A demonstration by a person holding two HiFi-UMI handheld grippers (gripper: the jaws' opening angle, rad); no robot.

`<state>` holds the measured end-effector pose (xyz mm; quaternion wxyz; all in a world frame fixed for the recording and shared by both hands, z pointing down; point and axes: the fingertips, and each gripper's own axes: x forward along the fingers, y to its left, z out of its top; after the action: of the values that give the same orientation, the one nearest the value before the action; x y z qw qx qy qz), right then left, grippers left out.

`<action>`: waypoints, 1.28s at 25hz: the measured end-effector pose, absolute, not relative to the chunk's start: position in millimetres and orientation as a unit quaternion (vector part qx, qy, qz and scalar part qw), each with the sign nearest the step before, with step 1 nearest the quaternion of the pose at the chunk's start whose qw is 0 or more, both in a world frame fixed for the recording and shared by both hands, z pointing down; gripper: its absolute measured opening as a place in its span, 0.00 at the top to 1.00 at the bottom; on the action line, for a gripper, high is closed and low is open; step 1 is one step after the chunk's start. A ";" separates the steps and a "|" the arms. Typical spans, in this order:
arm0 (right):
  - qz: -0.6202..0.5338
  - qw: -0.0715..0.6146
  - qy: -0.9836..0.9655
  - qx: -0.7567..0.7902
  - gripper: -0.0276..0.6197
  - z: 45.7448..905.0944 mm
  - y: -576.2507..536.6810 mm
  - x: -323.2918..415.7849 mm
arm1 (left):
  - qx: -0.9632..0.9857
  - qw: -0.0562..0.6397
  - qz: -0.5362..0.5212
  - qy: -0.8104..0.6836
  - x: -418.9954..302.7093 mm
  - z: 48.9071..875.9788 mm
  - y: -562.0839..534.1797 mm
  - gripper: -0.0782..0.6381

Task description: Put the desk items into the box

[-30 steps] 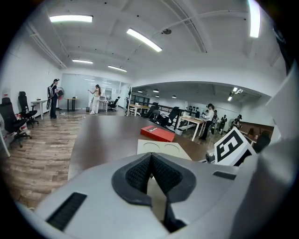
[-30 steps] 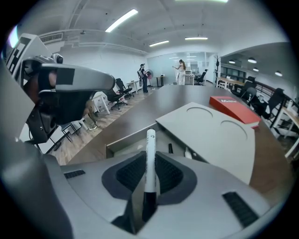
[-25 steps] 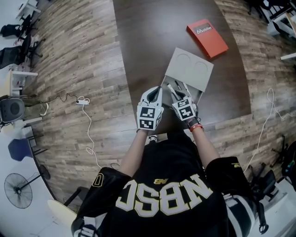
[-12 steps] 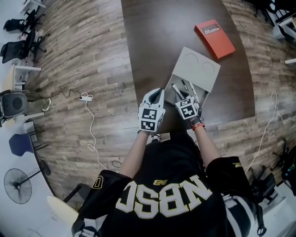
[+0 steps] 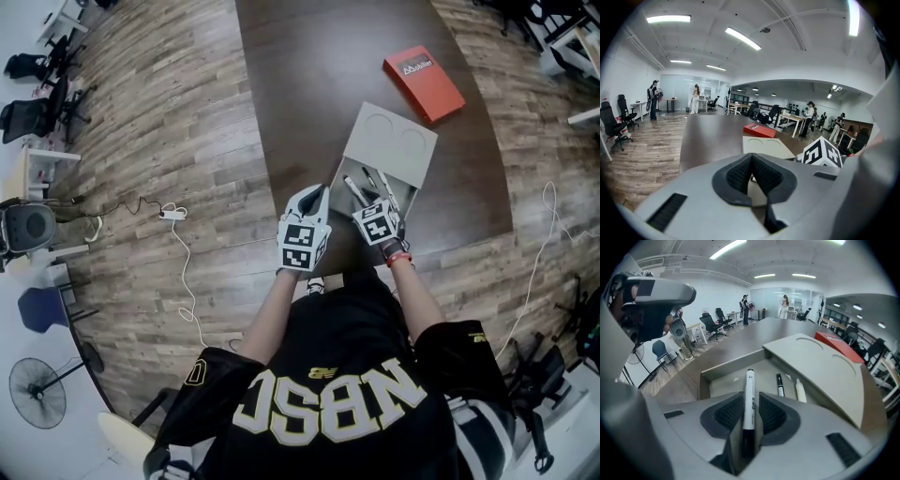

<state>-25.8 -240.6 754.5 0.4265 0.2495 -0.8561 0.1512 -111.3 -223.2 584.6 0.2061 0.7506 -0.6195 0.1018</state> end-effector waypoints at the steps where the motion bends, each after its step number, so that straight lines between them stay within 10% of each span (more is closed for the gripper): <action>1: 0.151 0.423 -0.857 0.255 0.79 750.5 -240.5 -24.7 | 0.753 0.204 0.100 -0.618 -111.1 583.3 -223.0 0.87; 32: 0.125 0.155 -0.812 0.549 0.84 524.8 -203.6 123.1 | 0.843 0.108 0.024 -0.527 -37.7 490.2 -208.0 0.87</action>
<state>123.1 -203.6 524.8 0.1549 0.5490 -0.8118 0.1246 -37.7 -208.0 490.2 0.1080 0.8428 -0.5268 0.0244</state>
